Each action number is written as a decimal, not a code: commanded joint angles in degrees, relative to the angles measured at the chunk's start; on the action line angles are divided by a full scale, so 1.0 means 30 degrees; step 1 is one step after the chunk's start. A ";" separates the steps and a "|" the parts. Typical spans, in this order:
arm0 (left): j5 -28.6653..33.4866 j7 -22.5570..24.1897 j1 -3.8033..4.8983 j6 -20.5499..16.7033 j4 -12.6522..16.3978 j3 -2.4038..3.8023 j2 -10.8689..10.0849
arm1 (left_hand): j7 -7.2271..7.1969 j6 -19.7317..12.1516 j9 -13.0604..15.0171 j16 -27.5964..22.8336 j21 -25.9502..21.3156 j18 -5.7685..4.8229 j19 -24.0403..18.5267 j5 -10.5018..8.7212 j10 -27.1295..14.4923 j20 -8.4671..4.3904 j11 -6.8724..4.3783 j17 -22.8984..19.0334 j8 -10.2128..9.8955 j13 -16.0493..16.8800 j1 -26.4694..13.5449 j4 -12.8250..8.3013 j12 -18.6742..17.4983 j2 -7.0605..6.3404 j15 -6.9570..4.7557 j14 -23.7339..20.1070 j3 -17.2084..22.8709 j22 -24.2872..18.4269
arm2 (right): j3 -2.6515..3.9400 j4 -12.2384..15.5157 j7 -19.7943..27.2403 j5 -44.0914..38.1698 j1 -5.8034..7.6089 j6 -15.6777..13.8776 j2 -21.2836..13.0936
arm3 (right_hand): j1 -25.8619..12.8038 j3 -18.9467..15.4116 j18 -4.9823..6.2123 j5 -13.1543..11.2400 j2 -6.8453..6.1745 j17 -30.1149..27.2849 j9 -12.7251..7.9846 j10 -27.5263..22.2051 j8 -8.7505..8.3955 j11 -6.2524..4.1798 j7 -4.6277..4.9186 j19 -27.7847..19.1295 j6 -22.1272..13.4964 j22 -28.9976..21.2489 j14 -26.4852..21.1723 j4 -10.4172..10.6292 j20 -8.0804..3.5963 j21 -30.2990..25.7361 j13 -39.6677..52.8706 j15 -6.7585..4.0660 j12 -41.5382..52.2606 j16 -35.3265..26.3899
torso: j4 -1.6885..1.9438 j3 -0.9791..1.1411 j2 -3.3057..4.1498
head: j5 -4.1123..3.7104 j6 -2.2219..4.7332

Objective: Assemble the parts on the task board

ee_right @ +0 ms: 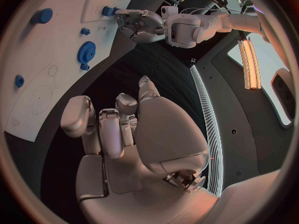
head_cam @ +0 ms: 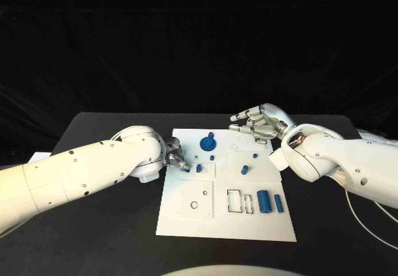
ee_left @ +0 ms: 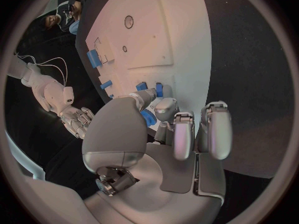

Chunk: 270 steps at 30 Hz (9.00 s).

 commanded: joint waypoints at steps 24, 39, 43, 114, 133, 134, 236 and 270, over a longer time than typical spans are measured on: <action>0.0979 -0.0840 -0.0054 0.2190 -0.1078 -0.0051 0.0895 | -0.0443 0.0716 0.0089 0.0059 0.0054 -0.0120 0.0619 0.0118 0.0246 -0.0221 -0.0076 0.5025 0.0158 -0.0104 -0.1086 -0.1827 -0.0022 0.0121 -0.0205 0.2014 0.2392 0.2884 | 0.0001 0.0151 0.0053 -0.0140 -0.0016 0.0220 -0.0034 | 0.0024 -0.0135 0.0351 0.0171 0.0212 0.0634 0.0024 -0.0049 0.0059 -0.0055 -0.0006 -0.0043 0.0130 -0.0019 0.1066 -0.0006 -0.0017 -0.0103 -0.0067 -0.0114 -0.0081 -0.0135 | -0.0005 0.0009 0.0011 | -0.0122 -0.0064; 0.0855 -0.1177 -0.0054 0.1918 -0.1401 -0.0054 0.1173 | -0.0753 0.1437 -0.0018 0.0059 0.0301 -0.0209 0.0833 0.0311 0.0722 -0.0387 -0.0314 0.5025 0.0096 0.0501 -0.2868 -0.1330 0.0453 -0.0196 -0.0394 0.2014 0.1234 0.3213 | 0.0001 0.0203 0.0056 -0.0140 -0.0014 0.0207 -0.0088 | 0.0035 -0.0148 0.0355 0.0195 0.0217 0.0621 0.0023 -0.0075 0.0057 -0.0056 -0.0008 -0.0053 0.0132 -0.0041 0.1065 -0.0012 -0.0019 -0.0118 -0.0114 -0.0117 -0.0128 -0.0145 | 0.0015 -0.0014 0.0008 | -0.0151 -0.0087; 0.0802 -0.1294 -0.0054 0.1896 -0.1474 -0.0056 0.1233 | -0.0795 0.1566 -0.0075 0.0059 0.0322 -0.0217 0.0854 0.0305 0.0750 -0.0422 -0.0350 0.5025 0.0053 0.0530 -0.3190 -0.1174 0.0466 -0.0202 -0.0428 0.2014 0.0950 0.3247 | 0.0001 0.0214 0.0076 -0.0137 -0.0013 0.0200 -0.0092 | 0.0035 -0.0148 0.0355 0.0195 0.0217 0.0621 0.0023 -0.0075 0.0057 -0.0056 -0.0008 -0.0053 0.0132 -0.0041 0.1065 -0.0012 -0.0019 -0.0118 -0.0114 -0.0117 -0.0128 -0.0145 | 0.0000 -0.0023 0.0011 | -0.0162 -0.0099; 0.3607 1.0996 -0.0010 -0.6230 -0.0702 0.0251 -0.0604 | 0.2181 -0.2936 -0.4791 -1.2840 -1.5731 0.2750 -0.8779 0.0396 -0.8738 0.1695 0.2484 -1.0386 -0.3016 -1.0906 0.5047 -0.0528 -1.0772 0.0708 0.2006 -0.7319 -0.7500 -0.9609 | -0.0012 0.0014 0.0129 -0.0090 -0.0038 0.0071 -0.0171 | 0.0136 -0.0245 0.0393 0.0364 0.0240 0.0492 0.0010 -0.0210 0.0031 -0.0063 -0.0009 -0.0158 0.0115 -0.0245 0.1042 -0.0078 -0.0031 -0.0258 -0.0353 -0.0126 -0.0351 -0.0244 | 0.0006 -0.0025 0.0016 | -0.0418 0.0424; -0.6973 1.0838 -0.0069 -0.3937 -0.2738 -0.0137 0.2397 | 0.1765 0.0874 -0.9588 -0.5281 -0.9368 0.1676 -0.2176 0.0217 -0.5971 0.1342 0.2357 -0.3765 -0.7331 -1.7476 0.4592 -0.0991 -1.6559 -0.0875 0.1591 -0.0076 -0.5616 -0.4880 | -0.0015 -0.0055 0.0385 -0.0372 -0.0061 -0.0452 -0.0007 | 0.0297 -0.0223 0.0403 0.0449 0.0372 0.0434 0.0007 -0.0579 0.0029 -0.0078 -0.0018 -0.0181 0.0127 -0.0305 0.1030 -0.0146 -0.0041 -0.0312 -0.0939 -0.0139 -0.0997 -0.0299 | -0.0079 -0.0043 0.0074 | -0.0650 0.0510; -0.7196 1.0717 -0.0070 -0.3778 -0.2840 -0.0150 0.2513 | 0.1740 0.1030 -0.9727 -0.4864 -0.8475 0.1515 -0.1744 0.0215 -0.5793 0.1303 0.2329 -0.3350 -0.7487 -1.7667 0.4529 -0.1012 -1.6737 -0.0930 0.1557 0.0130 -0.5552 -0.4111 | -0.0015 -0.0052 0.0406 -0.0373 -0.0061 -0.0488 0.0001 | 0.0300 -0.0223 0.0403 0.0455 0.0375 0.0433 0.0006 -0.0580 0.0029 -0.0078 -0.0018 -0.0181 0.0127 -0.0306 0.1030 -0.0147 -0.0041 -0.0313 -0.0942 -0.0139 -0.0999 -0.0300 | -0.0086 -0.0041 0.0074 | -0.0653 0.0501; -0.6624 0.9419 -0.0857 -0.3801 -0.2027 0.0774 0.1010 | 0.1511 0.4520 -1.0470 -0.4250 -0.4549 0.0784 -0.0413 -0.0539 -0.1415 0.0813 0.1816 -0.4536 -0.8965 -1.7989 0.4234 -0.3808 -1.9687 -0.0409 0.1086 0.0443 -0.1091 -0.0227 | -0.0013 -0.0061 0.0496 -0.0350 -0.0117 -0.0520 0.0090 | 0.0364 -0.0270 0.0403 0.0678 0.0430 0.0423 0.0004 -0.0552 0.0029 -0.0087 -0.0025 -0.0171 0.0144 -0.0323 0.1032 -0.0172 -0.0054 -0.0340 -0.1011 -0.0150 -0.1013 -0.0326 | 0.0198 -0.0067 -0.0040 | -0.0938 0.0297; -0.6780 0.9072 -0.1129 -0.3038 -0.3136 0.0617 0.1801 | 0.1490 0.4553 -1.0473 -0.4261 -0.4570 0.0792 -0.0434 -0.0558 -0.1376 0.0825 0.1800 -0.4612 -0.9017 -1.7974 0.4059 -0.3794 -1.9776 -0.0426 0.1081 0.0423 -0.1193 -0.0225 | -0.0014 -0.0056 0.0518 -0.0345 -0.0128 -0.0482 0.0122 | 0.0364 -0.0270 0.0403 0.0678 0.0430 0.0423 0.0004 -0.0552 0.0029 -0.0087 -0.0025 -0.0171 0.0144 -0.0323 0.1032 -0.0172 -0.0054 -0.0340 -0.1011 -0.0150 -0.1013 -0.0326 | 0.0149 -0.0071 -0.0030 | -0.0877 0.0228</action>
